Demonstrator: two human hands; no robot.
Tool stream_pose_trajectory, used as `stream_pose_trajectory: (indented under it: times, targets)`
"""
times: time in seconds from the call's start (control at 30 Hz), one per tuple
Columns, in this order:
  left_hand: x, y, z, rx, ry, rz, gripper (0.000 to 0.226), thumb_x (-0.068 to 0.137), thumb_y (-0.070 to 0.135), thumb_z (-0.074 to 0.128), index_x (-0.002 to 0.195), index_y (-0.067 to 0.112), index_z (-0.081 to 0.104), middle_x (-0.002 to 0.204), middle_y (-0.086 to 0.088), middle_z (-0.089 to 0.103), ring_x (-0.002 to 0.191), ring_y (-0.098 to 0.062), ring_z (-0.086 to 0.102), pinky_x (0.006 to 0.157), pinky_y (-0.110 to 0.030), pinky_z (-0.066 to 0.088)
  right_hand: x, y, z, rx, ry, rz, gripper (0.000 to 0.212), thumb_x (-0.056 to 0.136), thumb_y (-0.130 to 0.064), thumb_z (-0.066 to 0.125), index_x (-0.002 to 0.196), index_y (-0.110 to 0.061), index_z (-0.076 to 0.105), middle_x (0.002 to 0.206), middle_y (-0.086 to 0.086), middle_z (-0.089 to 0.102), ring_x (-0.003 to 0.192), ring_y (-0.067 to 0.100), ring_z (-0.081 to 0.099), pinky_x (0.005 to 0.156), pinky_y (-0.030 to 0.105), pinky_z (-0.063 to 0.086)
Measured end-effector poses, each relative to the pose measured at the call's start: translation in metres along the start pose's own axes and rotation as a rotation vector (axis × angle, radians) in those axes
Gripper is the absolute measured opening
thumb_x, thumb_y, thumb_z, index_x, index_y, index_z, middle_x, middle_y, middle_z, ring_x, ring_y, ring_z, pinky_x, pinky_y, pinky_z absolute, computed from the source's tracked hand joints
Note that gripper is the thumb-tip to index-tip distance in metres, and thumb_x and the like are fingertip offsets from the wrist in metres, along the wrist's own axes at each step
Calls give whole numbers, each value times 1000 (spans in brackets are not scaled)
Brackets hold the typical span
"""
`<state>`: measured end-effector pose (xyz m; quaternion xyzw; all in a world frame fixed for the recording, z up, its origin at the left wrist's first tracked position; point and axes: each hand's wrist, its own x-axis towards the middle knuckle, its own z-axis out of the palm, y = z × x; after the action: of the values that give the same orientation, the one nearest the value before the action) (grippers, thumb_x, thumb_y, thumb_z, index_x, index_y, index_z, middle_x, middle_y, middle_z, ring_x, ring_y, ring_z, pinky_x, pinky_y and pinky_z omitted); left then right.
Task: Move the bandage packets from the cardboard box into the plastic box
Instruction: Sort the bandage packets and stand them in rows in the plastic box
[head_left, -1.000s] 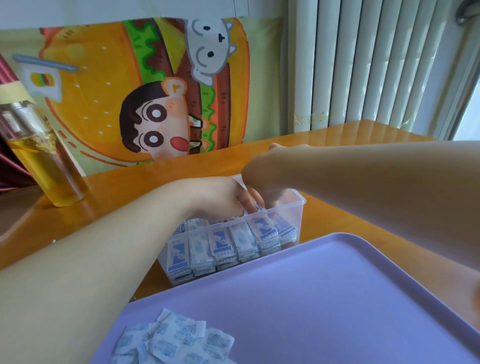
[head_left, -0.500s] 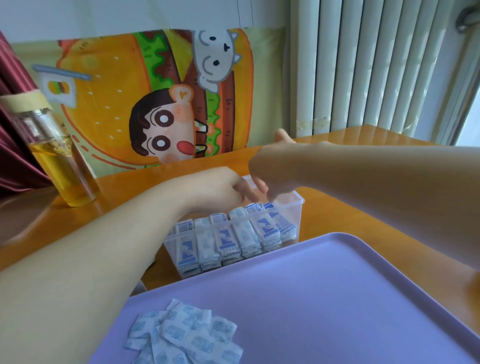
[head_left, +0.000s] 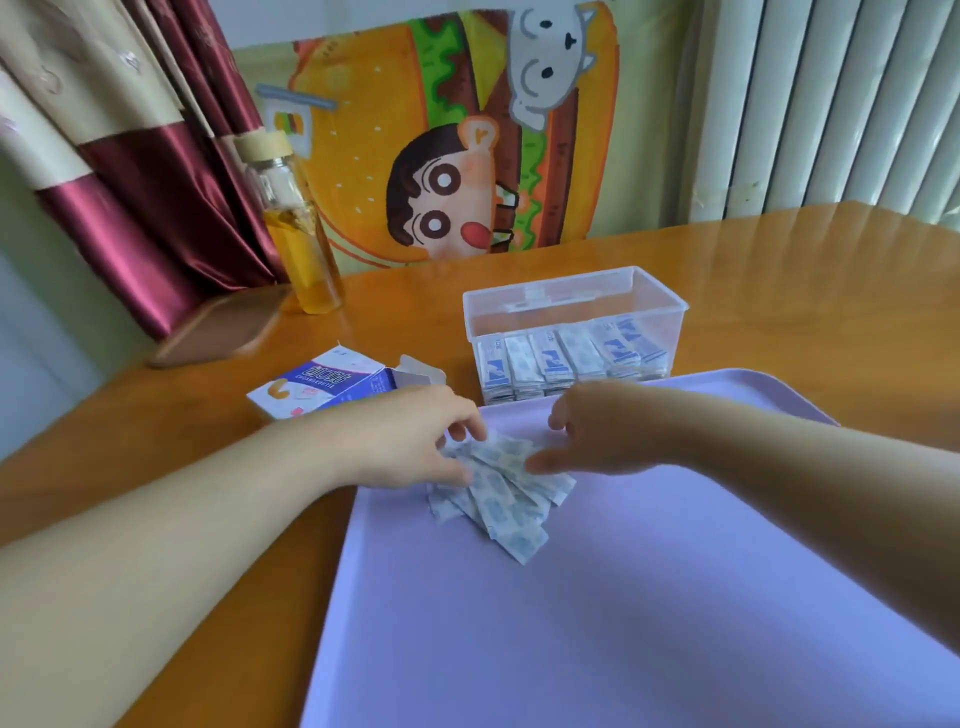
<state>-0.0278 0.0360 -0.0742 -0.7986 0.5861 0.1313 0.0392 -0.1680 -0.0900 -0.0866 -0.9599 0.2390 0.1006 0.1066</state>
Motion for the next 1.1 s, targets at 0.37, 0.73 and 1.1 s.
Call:
stream_pose_trajectory:
  times: [0.37, 0.73, 1.1]
  targets:
    - [-18, 12, 39, -158, 175, -4, 40, 79, 52, 65, 115, 37, 53, 113, 12, 49, 94, -3, 51, 77, -14, 43, 12, -30, 7, 24, -125, -10, 50, 70, -56, 70, 96, -13, 68, 90, 5, 69, 83, 22, 63, 61, 26, 40]
    - [-21, 8, 44, -189, 122, -7, 67, 69, 68, 64, 127, 42, 44, 128, 18, 48, 118, -8, 47, 99, -31, 44, -23, -25, 6, 116, -30, -220, 28, 84, -30, 68, 111, -27, 64, 105, -4, 51, 89, 12, 48, 72, 24, 39]
    - [-23, 23, 34, -175, 65, -8, 36, 77, 49, 69, 102, 27, 56, 97, 10, 56, 84, -7, 53, 73, -24, 46, -32, -23, 11, 60, -87, -95, 58, 77, -44, 71, 126, -19, 52, 119, -1, 56, 94, 15, 50, 71, 25, 39]
